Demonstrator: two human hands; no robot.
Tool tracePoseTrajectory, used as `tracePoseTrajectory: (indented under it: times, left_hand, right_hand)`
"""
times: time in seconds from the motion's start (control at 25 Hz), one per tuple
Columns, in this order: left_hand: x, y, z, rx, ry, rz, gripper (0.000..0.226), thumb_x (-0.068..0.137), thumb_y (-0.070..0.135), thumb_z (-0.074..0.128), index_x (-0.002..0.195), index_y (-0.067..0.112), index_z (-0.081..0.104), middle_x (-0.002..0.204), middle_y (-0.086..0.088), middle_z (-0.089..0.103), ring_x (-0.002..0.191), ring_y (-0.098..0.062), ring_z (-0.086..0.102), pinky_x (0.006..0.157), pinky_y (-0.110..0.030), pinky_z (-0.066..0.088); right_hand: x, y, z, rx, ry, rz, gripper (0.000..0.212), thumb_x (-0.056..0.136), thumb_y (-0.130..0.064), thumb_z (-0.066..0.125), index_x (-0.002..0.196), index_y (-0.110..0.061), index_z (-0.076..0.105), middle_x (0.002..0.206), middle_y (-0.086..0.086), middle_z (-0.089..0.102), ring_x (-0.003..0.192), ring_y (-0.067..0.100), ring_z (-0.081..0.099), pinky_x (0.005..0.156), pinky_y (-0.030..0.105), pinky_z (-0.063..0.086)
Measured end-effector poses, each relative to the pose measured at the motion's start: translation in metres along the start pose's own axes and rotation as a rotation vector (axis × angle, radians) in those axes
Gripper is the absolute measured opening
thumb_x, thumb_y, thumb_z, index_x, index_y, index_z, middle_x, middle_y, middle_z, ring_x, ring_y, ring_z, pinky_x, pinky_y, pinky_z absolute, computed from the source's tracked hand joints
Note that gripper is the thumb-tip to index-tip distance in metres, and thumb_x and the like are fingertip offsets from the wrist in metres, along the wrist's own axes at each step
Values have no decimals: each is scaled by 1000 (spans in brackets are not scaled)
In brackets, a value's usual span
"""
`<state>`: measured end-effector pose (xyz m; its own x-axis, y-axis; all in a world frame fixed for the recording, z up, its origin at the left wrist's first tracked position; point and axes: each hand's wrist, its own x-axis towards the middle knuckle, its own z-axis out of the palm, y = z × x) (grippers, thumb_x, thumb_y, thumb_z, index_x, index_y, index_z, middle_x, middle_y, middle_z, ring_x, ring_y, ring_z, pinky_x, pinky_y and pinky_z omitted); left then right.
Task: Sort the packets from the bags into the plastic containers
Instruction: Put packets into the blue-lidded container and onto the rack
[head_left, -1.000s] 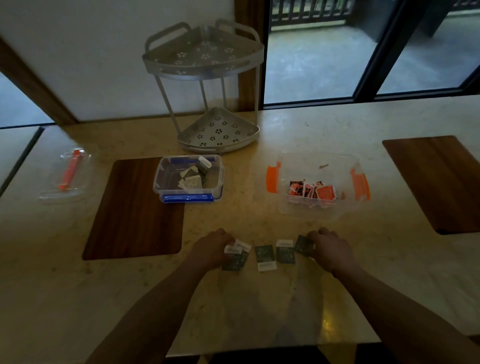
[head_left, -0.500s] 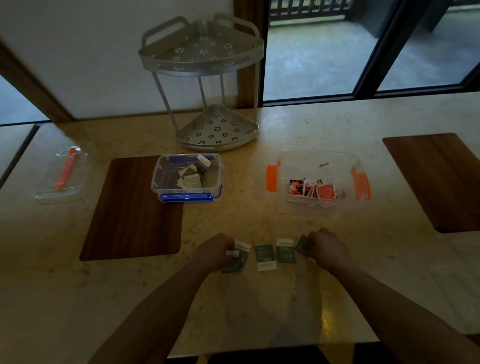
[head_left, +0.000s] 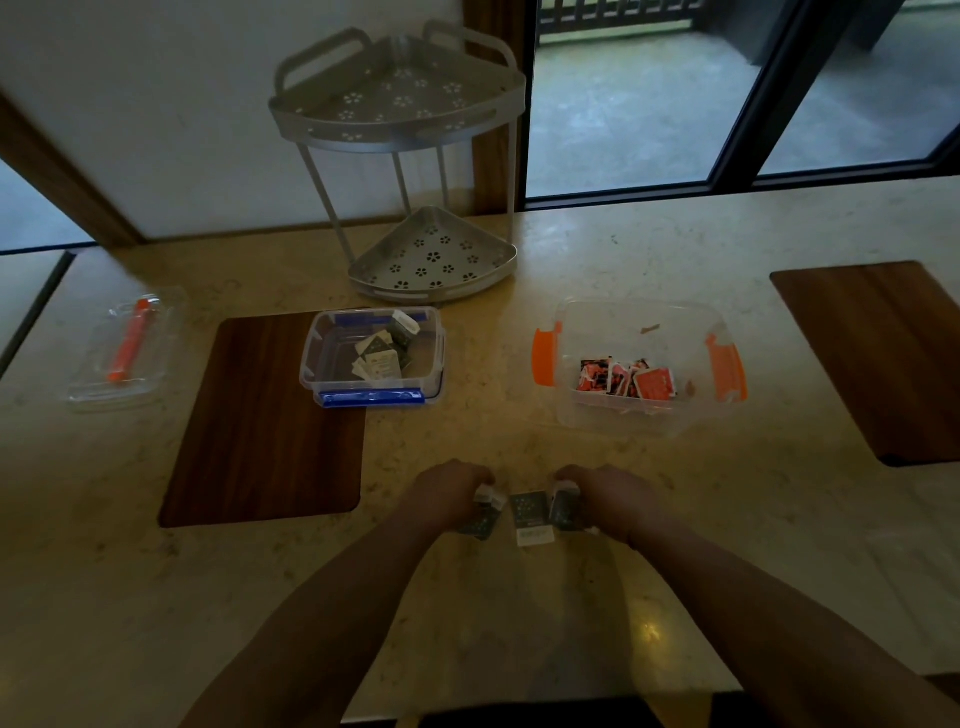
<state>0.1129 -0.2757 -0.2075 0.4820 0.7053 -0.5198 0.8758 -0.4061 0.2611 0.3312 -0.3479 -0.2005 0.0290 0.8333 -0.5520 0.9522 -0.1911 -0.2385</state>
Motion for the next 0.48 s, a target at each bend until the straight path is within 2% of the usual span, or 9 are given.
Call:
tracePoseTrajectory:
  times: [0.2,0.36,0.48]
  left_hand:
    - [0,0,4,76,38,37,35,88,30,63,122,23,58,120,-3,59,104,-20,57,80,-32,47]
    - [2,0,0,53,41,58,31,84,28,68,112,21,59,117,-2,47,99,-19,50,73,-29,44]
    - [7,5,-6,-151,-86,-2,29,83,21,70,110,19,58,120,-4,56,99,-17,53,75,-26,45]
  right_hand:
    - [-5,-3,0,-154,99,-64,37,86,-31,64,122,-26,54,115,3,63,103,21,57,75,34,50]
    - [-2,-2,0,-191,142,-39,35,83,-32,66,116,-24,57,118,4,52,110,25,48,84,37,49]
    - [3,4,-4,-4,16,11,33,82,-24,68,114,-22,58,118,4,59,106,22,55,84,35,51]
